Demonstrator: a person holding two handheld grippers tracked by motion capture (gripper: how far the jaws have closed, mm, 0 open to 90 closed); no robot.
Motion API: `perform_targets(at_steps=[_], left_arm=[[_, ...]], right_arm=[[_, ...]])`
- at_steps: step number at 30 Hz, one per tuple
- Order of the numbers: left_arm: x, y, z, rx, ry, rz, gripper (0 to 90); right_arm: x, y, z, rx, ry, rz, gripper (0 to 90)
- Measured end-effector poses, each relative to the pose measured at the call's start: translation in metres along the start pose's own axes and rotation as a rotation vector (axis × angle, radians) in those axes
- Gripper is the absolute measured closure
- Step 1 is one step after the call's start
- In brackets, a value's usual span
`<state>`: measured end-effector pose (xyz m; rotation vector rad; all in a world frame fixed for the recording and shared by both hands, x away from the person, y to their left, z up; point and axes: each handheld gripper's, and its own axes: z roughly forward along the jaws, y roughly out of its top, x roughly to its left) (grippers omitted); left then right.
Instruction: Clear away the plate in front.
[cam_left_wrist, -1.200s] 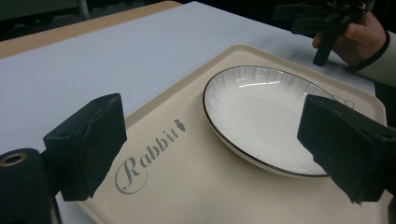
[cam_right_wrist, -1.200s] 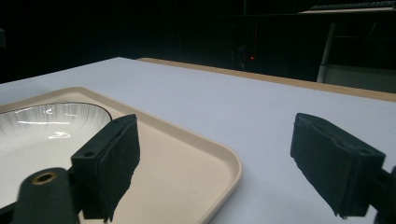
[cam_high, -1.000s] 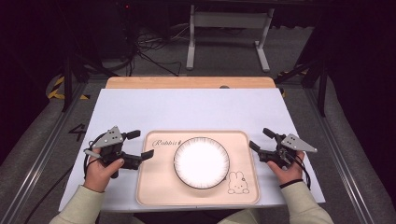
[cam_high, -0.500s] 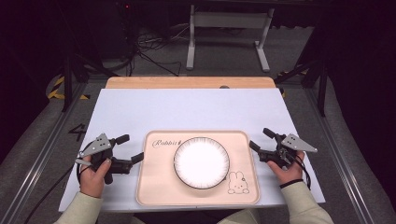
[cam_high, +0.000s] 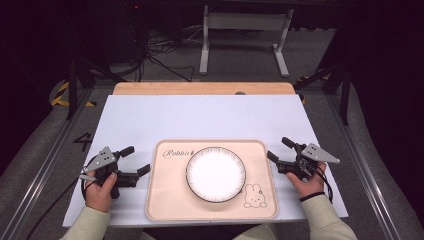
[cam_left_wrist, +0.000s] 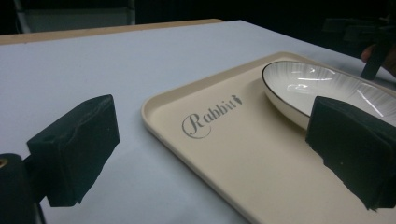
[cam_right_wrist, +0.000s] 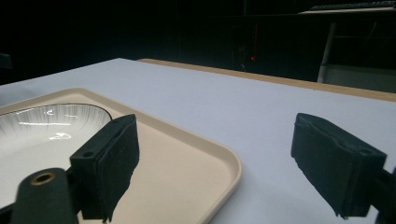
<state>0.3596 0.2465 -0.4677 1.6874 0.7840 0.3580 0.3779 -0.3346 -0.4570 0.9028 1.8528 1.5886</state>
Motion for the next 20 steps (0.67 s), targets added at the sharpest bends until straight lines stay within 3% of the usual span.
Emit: perform_targets(at_steps=[4, 7, 20], left_arm=[[0.0008, -0.0011, 0.0005, 0.003, 0.048, -0.025, 4.4], [0.0007, -0.001, 0.001, 0.009, 0.055, -0.023, 4.6], [0.0026, -0.0008, 0.0022, 0.022, 0.045, -0.034, 3.6]], right_arm=[[0.0002, 0.0, 0.0001, 0.001, 0.0, -0.001, 15.5], [0.0002, 0.0, 0.0002, 0.001, 0.0, -0.001, 15.5], [0.0002, 0.0001, 0.0002, 0.002, -0.001, -0.001, 15.2]])
